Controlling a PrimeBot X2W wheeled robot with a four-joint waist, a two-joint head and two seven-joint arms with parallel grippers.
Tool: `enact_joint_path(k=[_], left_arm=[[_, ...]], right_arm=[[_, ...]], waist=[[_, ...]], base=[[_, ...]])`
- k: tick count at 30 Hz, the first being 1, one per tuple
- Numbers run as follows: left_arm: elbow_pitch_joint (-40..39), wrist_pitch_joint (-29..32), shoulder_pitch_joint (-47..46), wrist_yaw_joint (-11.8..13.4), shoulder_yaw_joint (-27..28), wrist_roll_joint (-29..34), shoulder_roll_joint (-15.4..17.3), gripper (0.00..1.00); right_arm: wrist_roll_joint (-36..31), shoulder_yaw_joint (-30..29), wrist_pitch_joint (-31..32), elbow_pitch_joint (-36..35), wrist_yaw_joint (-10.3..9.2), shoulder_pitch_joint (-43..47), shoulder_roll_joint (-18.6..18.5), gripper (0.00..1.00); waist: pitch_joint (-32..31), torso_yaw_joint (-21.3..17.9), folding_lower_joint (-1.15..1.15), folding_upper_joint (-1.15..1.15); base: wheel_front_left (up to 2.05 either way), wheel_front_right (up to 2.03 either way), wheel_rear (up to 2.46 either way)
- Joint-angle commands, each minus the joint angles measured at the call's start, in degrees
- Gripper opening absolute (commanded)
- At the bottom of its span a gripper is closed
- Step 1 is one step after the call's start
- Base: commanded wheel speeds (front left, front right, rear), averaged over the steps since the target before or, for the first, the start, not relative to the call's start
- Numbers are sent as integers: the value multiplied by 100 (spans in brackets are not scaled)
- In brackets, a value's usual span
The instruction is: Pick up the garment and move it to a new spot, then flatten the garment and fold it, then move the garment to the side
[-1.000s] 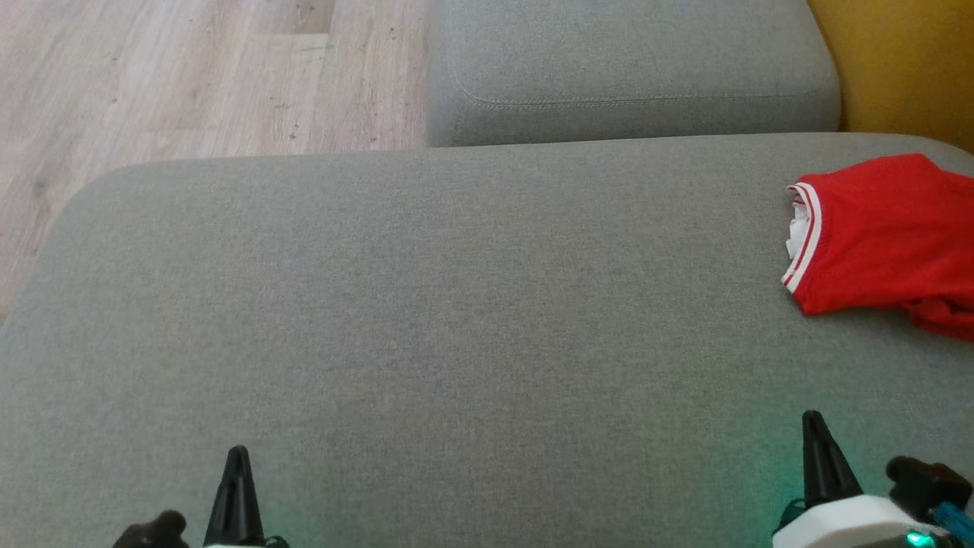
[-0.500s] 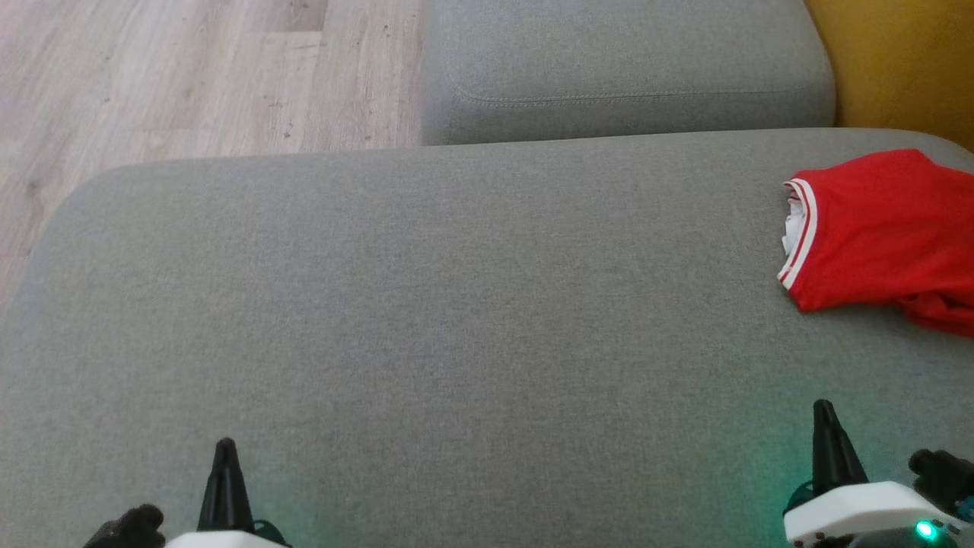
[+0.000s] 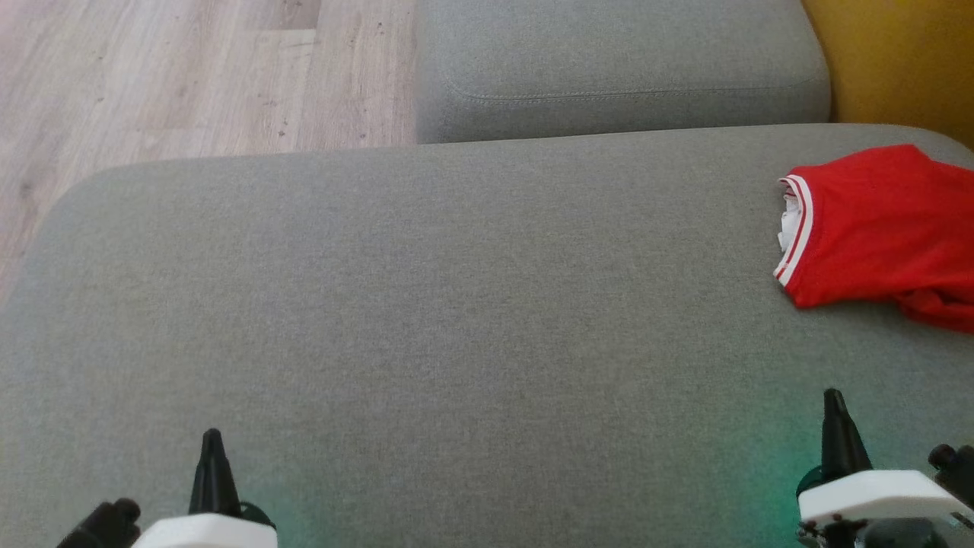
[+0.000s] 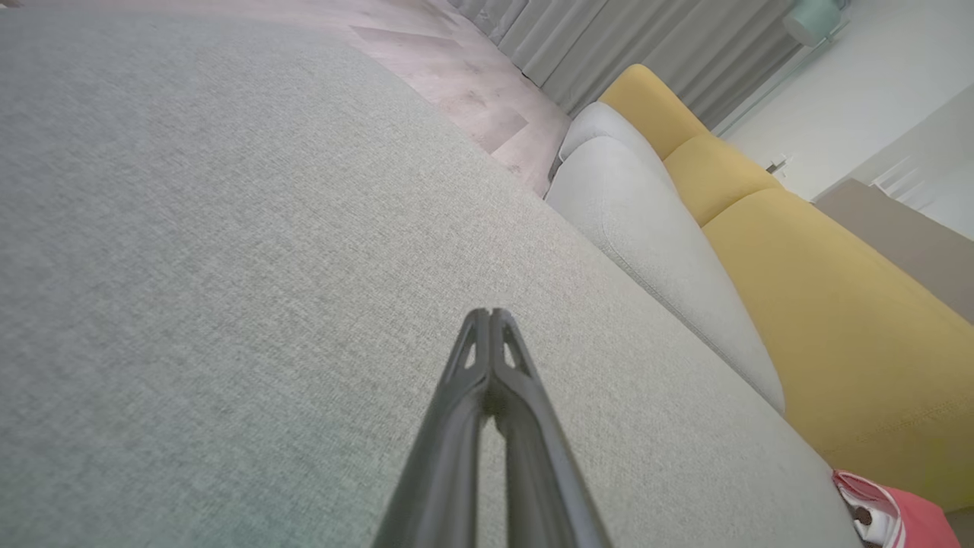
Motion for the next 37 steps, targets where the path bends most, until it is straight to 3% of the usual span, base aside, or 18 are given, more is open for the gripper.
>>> enact_joint_path(k=[1, 37], left_arm=[[-209, 45, -336, -44, 137, -176, 8, 0], [-278, 623, -707, -197, 428, -2558, 2, 0]], right_arm=[[216, 16, 42, -226, 20, -353, -27, 0], [2847, -76, 589, -377, 33, -687, -43, 0]], waist=[[3, -5, 0, 0], [67, -129, 0, 0]], base=[[0, 0, 0], [0, 0, 0]])
